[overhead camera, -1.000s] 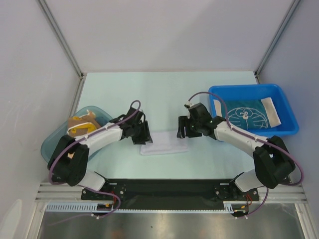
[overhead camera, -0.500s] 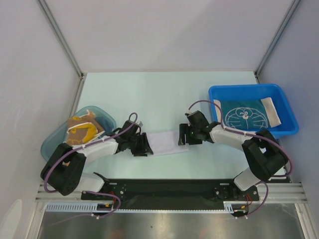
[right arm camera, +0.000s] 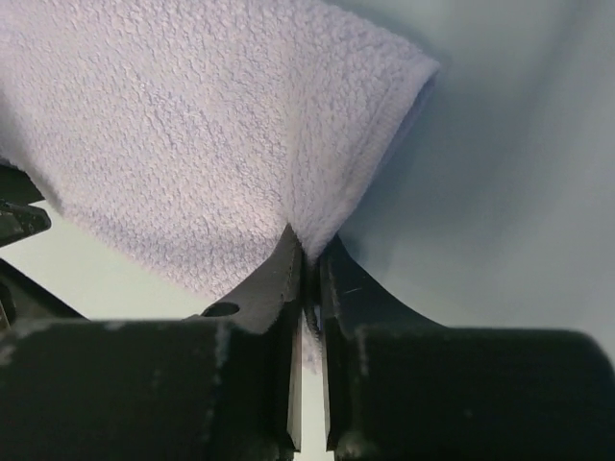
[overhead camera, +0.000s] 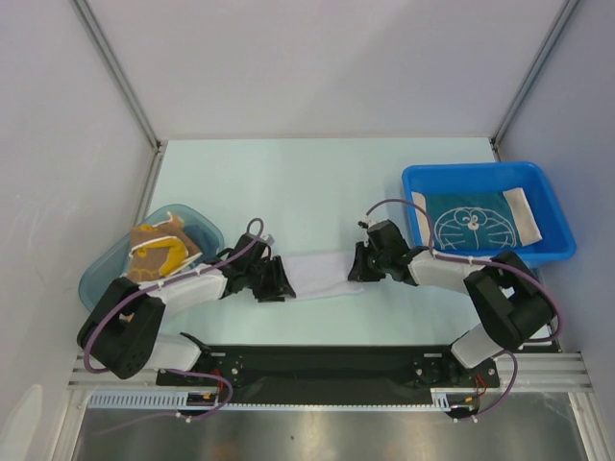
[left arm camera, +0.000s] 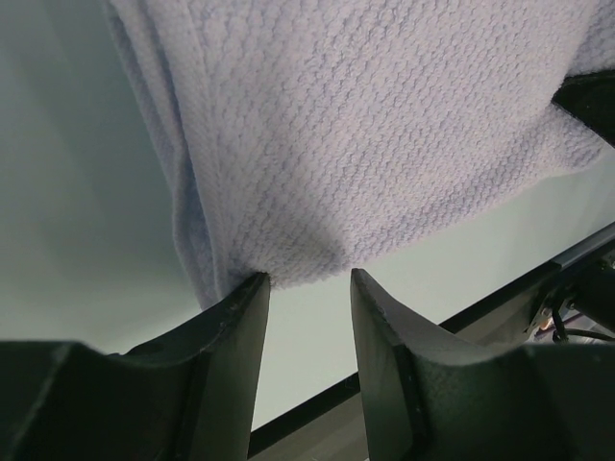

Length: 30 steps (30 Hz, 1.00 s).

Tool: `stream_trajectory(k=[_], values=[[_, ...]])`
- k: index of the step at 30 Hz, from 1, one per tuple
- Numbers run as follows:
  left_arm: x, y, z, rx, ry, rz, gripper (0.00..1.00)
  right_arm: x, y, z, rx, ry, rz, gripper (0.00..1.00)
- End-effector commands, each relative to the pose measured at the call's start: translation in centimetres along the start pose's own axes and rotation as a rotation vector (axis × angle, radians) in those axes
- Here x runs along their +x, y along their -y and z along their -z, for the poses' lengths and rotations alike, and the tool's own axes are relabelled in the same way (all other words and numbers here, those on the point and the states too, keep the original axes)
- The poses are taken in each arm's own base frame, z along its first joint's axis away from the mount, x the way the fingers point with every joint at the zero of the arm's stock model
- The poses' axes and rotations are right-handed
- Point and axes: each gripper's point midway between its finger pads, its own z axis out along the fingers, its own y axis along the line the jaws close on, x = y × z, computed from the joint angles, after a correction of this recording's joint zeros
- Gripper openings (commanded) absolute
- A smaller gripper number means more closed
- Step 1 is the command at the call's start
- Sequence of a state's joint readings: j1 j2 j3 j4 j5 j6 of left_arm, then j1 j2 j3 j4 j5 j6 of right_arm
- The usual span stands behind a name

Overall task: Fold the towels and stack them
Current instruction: Neatly place the folded towel into the bin

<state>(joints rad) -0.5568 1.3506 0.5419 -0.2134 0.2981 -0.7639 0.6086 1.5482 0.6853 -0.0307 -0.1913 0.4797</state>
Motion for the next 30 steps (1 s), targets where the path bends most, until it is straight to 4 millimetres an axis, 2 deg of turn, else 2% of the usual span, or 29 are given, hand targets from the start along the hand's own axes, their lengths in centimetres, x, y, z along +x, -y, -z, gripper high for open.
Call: stream_trajectory(k=[1, 2, 3, 4, 5, 6, 7, 8, 9, 10, 11, 12, 14, 15, 16, 17, 18, 20, 21, 22, 24, 25, 28, 30], values=[[1.8, -2.9, -0.5, -0.100, -0.028, 0.036, 0.46, 3.5, 2.1, -0.1, 0.039, -0.089, -0.015, 0.05], [1.4, -2.1, -0.1, -0.074, -0.014, 0.035, 0.47, 3.2, 2.2, 0.2, 0.041, -0.080, -0.009, 0.00], [1.2, -1.5, 0.2, -0.058, -0.013, 0.037, 0.47, 3.0, 2.1, 0.5, 0.044, -0.075, -0.007, 0.00], [1.0, -1.1, 0.7, -0.061, -0.017, 0.024, 0.48, 2.0, 1.7, 0.8, 0.044, -0.053, -0.002, 0.00], [-0.9, 1.0, 1.8, -0.026, 0.030, -0.003, 0.48, 1.2, 1.2, 1.9, 0.038, -0.032, 0.004, 0.00], [-2.0, 2.0, 2.7, -0.016, 0.060, -0.025, 0.49, 0.2, 0.6, 2.5, 0.030, -0.010, 0.015, 0.00], [-2.4, 2.0, 3.7, -0.042, 0.059, -0.053, 0.52, -0.6, 0.1, 3.2, 0.030, 0.011, 0.025, 0.00], [-5.2, 4.2, 5.4, -0.026, 0.137, -0.085, 0.52, -2.1, -0.9, 4.6, 0.027, 0.028, 0.049, 0.00], [-6.4, 4.9, 6.6, -0.027, 0.172, -0.109, 0.54, -2.8, -1.1, 5.3, 0.039, 0.031, 0.061, 0.00], [-7.2, 4.4, 7.7, -0.067, 0.186, -0.130, 0.55, -3.4, -1.0, 5.9, 0.072, 0.036, 0.075, 0.00], [-9.4, 5.4, 9.3, -0.076, 0.259, -0.150, 0.56, -4.3, -1.3, 7.2, 0.094, 0.025, 0.108, 0.00], [-10.4, 4.9, 10.3, -0.108, 0.281, -0.140, 0.56, -4.7, -1.2, 7.8, 0.113, 0.025, 0.122, 0.00], [-11.9, 5.0, 11.6, -0.113, 0.326, -0.158, 0.56, -5.3, -1.0, 9.1, 0.137, 0.009, 0.137, 0.00], [-12.1, 4.7, 11.8, -0.111, 0.328, -0.154, 0.56, -7.1, -1.1, 10.1, 0.142, 0.043, 0.155, 0.00], [-12.7, 4.3, 12.3, -0.108, 0.344, -0.142, 0.56, -7.7, -0.7, 10.6, 0.159, 0.043, 0.158, 0.00], [-12.6, 3.9, 12.2, -0.103, 0.336, -0.135, 0.56, -7.5, 0.0, 11.3, 0.183, 0.010, 0.149, 0.00], [-12.7, 3.9, 12.2, -0.085, 0.334, -0.128, 0.56, -9.3, 0.4, 12.4, 0.193, 0.046, 0.133, 0.00], [-12.1, 3.6, 11.8, -0.070, 0.318, -0.130, 0.57, -10.1, 1.1, 13.4, 0.201, 0.039, 0.143, 0.00], [-11.9, 3.7, 11.7, -0.057, 0.314, -0.134, 0.57, -11.4, 0.8, 14.2, 0.186, 0.060, 0.145, 0.00], [-11.7, 3.5, 11.5, -0.054, 0.312, -0.134, 0.57, -12.3, 1.7, 14.8, 0.206, 0.067, 0.139, 0.00], [-10.9, 3.2, 10.8, -0.045, 0.282, -0.133, 0.57, -12.9, 2.0, 15.7, 0.193, 0.051, 0.134, 0.00], [-10.5, 2.9, 10.3, -0.044, 0.262, -0.135, 0.57, -14.1, 2.5, 16.6, 0.200, 0.065, 0.135, 0.00], [-10.0, 2.9, 9.8, -0.031, 0.236, -0.146, 0.57, -15.9, 3.2, 18.1, 0.213, 0.100, 0.141, 0.00], [-9.7, 2.7, 9.4, -0.027, 0.221, -0.147, 0.57, -16.5, 5.2, 19.1, 0.244, 0.098, 0.113, 0.00]])
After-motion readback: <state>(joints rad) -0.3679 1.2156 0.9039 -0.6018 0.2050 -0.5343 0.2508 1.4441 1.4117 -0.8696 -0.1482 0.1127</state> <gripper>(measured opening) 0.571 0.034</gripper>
